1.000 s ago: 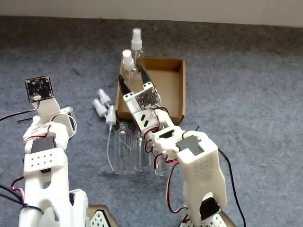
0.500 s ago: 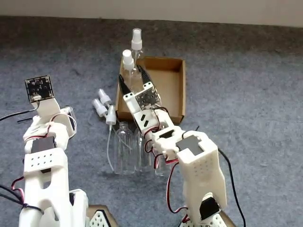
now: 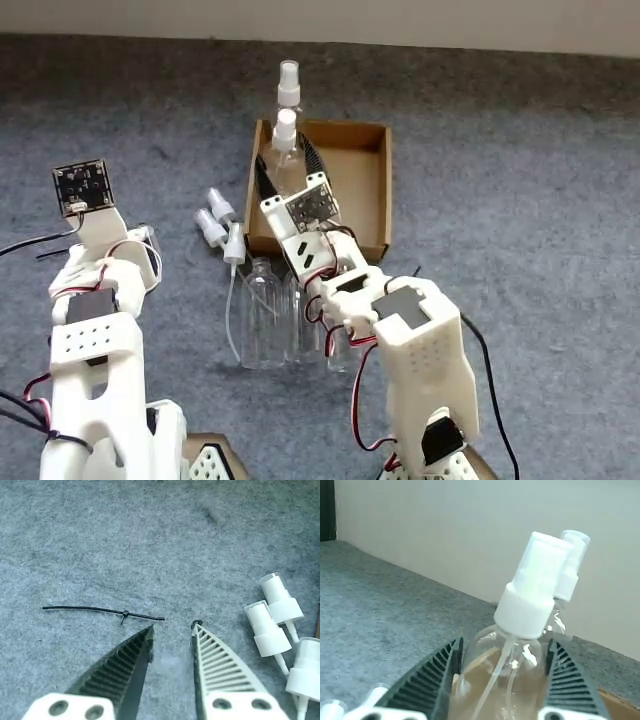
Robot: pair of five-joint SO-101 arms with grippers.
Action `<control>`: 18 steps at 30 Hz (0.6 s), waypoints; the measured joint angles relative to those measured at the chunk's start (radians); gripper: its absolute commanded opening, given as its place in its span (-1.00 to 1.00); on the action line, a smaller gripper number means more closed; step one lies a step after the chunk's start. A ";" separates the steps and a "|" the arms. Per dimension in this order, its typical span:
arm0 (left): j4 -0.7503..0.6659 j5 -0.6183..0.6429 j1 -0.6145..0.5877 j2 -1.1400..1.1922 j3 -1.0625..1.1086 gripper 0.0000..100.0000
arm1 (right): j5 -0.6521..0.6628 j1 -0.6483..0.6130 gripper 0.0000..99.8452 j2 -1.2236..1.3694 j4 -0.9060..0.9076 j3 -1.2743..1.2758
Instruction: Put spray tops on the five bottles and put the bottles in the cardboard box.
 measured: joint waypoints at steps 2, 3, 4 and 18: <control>0.000 0.000 0.000 0.000 0.000 -0.75 | 0.000 0.000 -0.58 0.000 0.000 0.000; 0.000 0.000 0.000 0.000 0.000 -0.75 | 0.000 0.000 -0.58 0.000 0.000 0.000; 0.000 0.000 0.000 0.000 0.000 -0.75 | 0.000 0.000 -0.58 0.000 -0.006 0.000; 0.000 0.000 0.000 0.000 0.000 -0.75 | 0.048 0.000 -0.58 -0.101 -0.015 0.000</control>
